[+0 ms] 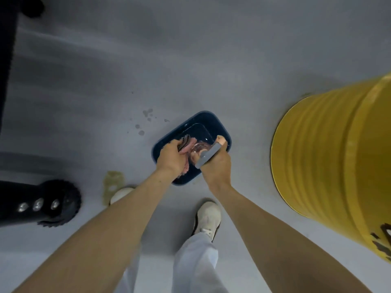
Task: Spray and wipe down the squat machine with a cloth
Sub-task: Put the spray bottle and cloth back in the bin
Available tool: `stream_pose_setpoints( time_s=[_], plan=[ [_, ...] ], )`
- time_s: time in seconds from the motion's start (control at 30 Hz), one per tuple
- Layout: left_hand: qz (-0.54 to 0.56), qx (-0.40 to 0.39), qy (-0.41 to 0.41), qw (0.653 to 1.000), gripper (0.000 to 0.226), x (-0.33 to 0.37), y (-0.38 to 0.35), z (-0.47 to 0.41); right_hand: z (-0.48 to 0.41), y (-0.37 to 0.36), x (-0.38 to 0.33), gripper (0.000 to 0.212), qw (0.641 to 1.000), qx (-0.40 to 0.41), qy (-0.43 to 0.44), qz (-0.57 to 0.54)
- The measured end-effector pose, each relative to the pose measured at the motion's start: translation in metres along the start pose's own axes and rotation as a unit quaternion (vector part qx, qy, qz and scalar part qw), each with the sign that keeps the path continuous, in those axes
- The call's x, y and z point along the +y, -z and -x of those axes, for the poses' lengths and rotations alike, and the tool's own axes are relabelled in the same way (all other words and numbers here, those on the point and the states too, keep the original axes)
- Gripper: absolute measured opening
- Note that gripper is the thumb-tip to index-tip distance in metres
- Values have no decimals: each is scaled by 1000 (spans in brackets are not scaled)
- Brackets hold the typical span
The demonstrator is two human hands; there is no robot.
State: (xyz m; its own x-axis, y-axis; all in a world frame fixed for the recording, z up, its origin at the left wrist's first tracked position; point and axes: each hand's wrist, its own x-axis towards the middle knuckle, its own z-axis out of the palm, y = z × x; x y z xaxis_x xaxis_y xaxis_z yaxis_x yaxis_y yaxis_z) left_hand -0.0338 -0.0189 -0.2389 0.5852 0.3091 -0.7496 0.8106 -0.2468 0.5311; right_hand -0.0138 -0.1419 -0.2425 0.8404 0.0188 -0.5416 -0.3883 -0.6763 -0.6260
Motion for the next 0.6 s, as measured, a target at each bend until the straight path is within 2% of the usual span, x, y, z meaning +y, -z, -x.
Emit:
stream_pose_setpoints(
  time_s=[0.17, 0.33, 0.6],
  plan=[
    [-11, 15, 9, 1000, 37, -19, -14, -27, -26, -13, 12, 68, 998, -48, 37, 23],
    [-17, 2, 20, 1000, 50, -33, -20, -45, -44, -27, 18, 65, 993, -70, 53, 84],
    [-83, -50, 37, 995, 29, -38, -24, -54, -54, -37, 22, 72, 994, -54, 29, 92]
  ],
)
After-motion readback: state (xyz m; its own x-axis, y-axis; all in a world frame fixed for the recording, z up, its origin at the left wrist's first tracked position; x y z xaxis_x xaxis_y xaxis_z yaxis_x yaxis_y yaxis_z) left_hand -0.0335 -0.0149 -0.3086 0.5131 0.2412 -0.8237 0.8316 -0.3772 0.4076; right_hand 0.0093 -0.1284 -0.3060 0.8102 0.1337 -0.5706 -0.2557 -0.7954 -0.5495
